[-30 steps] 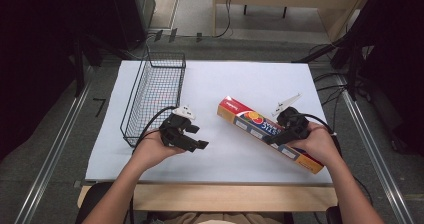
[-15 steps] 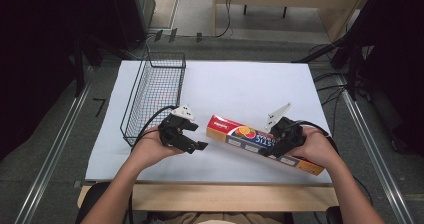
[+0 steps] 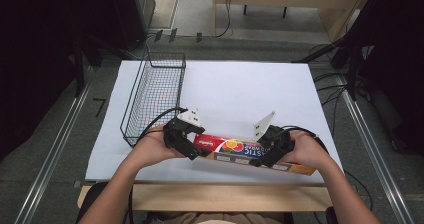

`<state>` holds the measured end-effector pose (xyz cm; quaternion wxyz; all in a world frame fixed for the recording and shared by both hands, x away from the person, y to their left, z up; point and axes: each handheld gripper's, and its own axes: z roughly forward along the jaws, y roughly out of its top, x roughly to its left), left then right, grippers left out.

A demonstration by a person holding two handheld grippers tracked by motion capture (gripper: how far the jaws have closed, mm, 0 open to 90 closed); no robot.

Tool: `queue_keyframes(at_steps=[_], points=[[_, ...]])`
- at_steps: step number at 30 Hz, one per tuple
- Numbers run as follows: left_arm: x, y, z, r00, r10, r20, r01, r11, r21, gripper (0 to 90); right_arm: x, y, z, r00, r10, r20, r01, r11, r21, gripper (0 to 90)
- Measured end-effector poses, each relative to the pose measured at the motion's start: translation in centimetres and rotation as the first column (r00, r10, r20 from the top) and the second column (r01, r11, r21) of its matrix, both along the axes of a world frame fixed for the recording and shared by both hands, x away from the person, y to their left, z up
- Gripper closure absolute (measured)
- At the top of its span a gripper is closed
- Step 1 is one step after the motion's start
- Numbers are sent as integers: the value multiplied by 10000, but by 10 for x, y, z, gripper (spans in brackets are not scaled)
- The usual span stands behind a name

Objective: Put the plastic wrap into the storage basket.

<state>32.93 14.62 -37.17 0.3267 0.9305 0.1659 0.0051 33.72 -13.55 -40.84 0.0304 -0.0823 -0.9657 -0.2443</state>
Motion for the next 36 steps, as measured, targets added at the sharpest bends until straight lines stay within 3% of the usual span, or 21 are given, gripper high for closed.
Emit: queue_keyframes(at_steps=[3, 14, 19, 22, 27, 32, 36], points=[[-2, -6, -3, 9994, -327, -94, 329, 9990, 317, 238, -5, 13, 4, 9990, 432, 129, -433, 9990, 85, 406], [-12, -26, -13, 9934, -1143, -117, 1148, 9888, 951, 239, -13, 30, 11, 9964, 776, 350, -781, 9968, 145, 406], [-13, -34, -17, 9910, -1337, -111, 1341, 9849, 1099, 242, -15, 36, 11, 9965, 800, 255, -799, 9968, -38, 406], [-16, -38, -20, 9896, -1429, 143, 1398, 9815, 1305, 280, -16, 39, 12, 9958, 862, 318, -859, 9962, -115, 406], [-15, -39, -22, 9895, -1440, -78, 1437, 9796, 1407, 289, -18, 41, 12, 9948, 877, 512, -868, 9960, -188, 405], [-19, -47, -30, 9853, -1703, 149, 1642, 9667, 1961, 289, -20, 48, 12, 9917, 999, 804, -977, 9947, -312, 405], [-22, -53, -33, 9825, -1855, 185, 1771, 9599, 2174, 316, -21, 49, 11, 9912, 1101, 739, -1076, 9935, -365, 405]])
